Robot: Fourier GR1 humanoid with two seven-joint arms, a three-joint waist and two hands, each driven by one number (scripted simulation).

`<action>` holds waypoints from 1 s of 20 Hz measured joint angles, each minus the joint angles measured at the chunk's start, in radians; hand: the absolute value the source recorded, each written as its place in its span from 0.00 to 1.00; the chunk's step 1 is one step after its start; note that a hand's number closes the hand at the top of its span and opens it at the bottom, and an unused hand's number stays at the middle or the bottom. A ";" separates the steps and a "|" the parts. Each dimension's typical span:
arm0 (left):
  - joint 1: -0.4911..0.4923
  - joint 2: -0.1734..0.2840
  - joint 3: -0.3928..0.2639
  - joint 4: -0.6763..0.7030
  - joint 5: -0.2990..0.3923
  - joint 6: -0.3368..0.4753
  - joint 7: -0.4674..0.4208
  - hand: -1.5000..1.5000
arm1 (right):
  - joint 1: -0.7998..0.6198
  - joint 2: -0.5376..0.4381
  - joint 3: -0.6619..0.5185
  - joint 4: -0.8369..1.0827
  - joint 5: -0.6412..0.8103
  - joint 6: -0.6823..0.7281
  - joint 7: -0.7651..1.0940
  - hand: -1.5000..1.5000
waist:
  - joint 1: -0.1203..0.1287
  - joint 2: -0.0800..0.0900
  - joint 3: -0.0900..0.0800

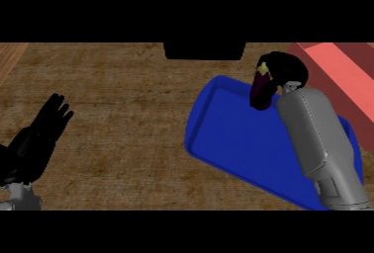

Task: Pick the eggplant from the tray and place it in the cardboard box

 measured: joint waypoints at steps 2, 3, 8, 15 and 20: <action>-0.015 0.007 0.008 0.001 0.004 0.005 0.018 0.50 | -0.028 -0.002 0.002 -0.014 0.001 -0.023 0.001 1.00 | -0.005 -0.002 0.000; -0.007 0.007 0.008 -0.005 0.002 0.005 0.019 0.50 | -0.041 0.003 0.007 -0.036 0.002 -0.022 0.011 1.00 | -0.007 -0.003 0.000; 0.009 0.019 0.031 0.002 0.014 -0.011 0.006 0.50 | -0.108 -0.013 0.007 -0.166 0.004 -0.026 0.062 1.00 | -0.017 -0.008 -0.001; 0.006 0.014 0.030 0.001 0.005 -0.004 0.010 0.50 | -0.206 -0.063 -0.031 -0.306 0.035 -0.020 0.214 1.00 | -0.021 -0.009 -0.001; 0.008 0.011 0.030 0.013 0.005 -0.015 -0.004 0.50 | -0.211 -0.134 -0.069 -0.335 0.046 -0.032 0.254 1.00 | -0.019 -0.007 -0.001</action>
